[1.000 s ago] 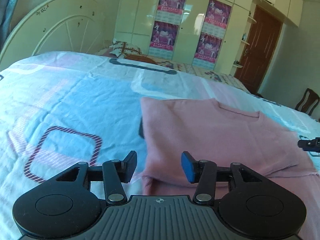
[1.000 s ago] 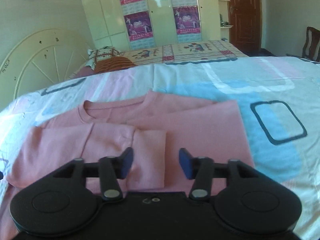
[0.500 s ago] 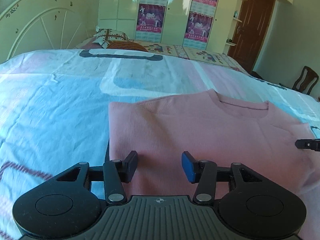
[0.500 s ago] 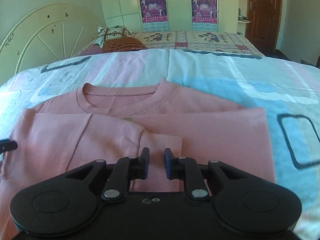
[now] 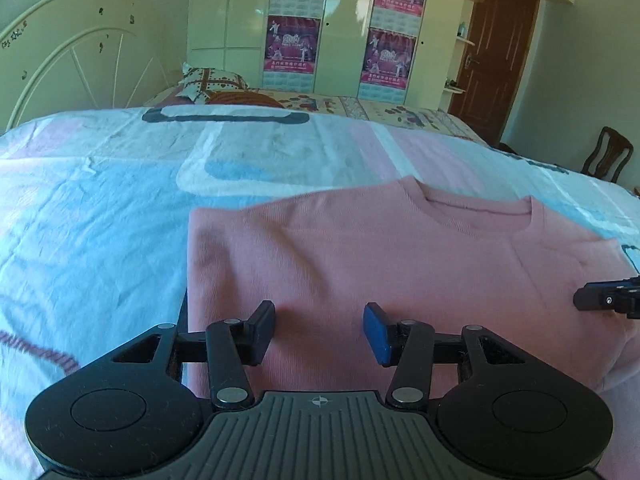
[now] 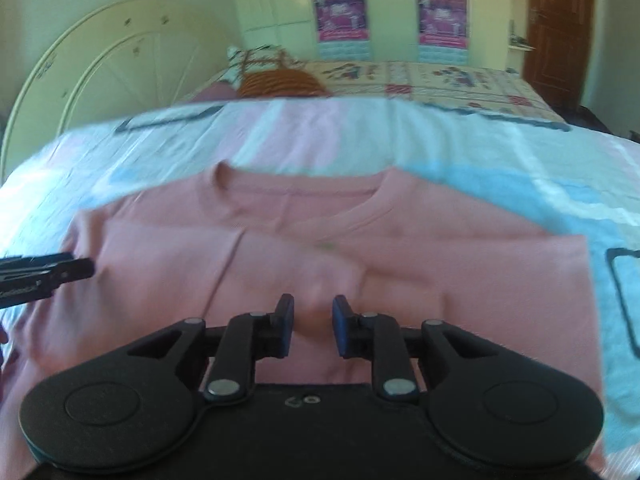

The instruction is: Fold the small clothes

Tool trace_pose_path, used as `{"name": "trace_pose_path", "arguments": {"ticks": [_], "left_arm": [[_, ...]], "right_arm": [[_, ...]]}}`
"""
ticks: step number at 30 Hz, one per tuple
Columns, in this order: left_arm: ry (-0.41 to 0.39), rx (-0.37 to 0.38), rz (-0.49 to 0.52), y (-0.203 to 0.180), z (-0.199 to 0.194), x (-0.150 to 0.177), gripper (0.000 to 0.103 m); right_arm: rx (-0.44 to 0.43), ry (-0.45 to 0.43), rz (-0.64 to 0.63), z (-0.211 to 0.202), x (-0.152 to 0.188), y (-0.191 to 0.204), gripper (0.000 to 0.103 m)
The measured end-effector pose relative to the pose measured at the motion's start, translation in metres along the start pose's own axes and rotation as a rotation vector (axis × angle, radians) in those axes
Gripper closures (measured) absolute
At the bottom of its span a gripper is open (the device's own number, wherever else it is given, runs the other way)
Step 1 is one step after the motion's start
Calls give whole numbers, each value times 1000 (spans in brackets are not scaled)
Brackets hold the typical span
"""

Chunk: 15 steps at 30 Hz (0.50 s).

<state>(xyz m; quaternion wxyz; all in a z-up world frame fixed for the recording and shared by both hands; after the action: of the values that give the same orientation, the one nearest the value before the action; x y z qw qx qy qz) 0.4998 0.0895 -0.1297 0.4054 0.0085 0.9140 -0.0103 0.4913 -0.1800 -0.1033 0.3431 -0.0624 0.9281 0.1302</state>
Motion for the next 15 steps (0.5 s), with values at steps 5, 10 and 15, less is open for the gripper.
{"name": "trace_pose_path", "arguments": {"ticks": [5, 10, 15], "left_arm": [[-27, -14, -49, 24, -31, 27, 54], [-43, -9, 76, -15, -57, 32, 54], [-24, -13, 103, -34, -56, 34, 40]], "right_arm": [[62, -25, 42, -24, 25, -21, 85], [44, -68, 16, -45, 24, -1, 73], [76, -11, -64, -33, 37, 18, 68]]}}
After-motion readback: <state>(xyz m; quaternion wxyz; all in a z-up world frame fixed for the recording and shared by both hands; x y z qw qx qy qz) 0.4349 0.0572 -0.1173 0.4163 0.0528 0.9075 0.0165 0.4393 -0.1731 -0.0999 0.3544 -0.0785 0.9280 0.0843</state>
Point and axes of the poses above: each gripper's, at about its wrist camera, not at the fingertips, and z roughly the way its jaws point, y to its left, x to its underside, the point moved 1 cm from there along z, roughly the way its jaws point, and after that the axes turned 8 degrees about -x, right-handed, at the moved point
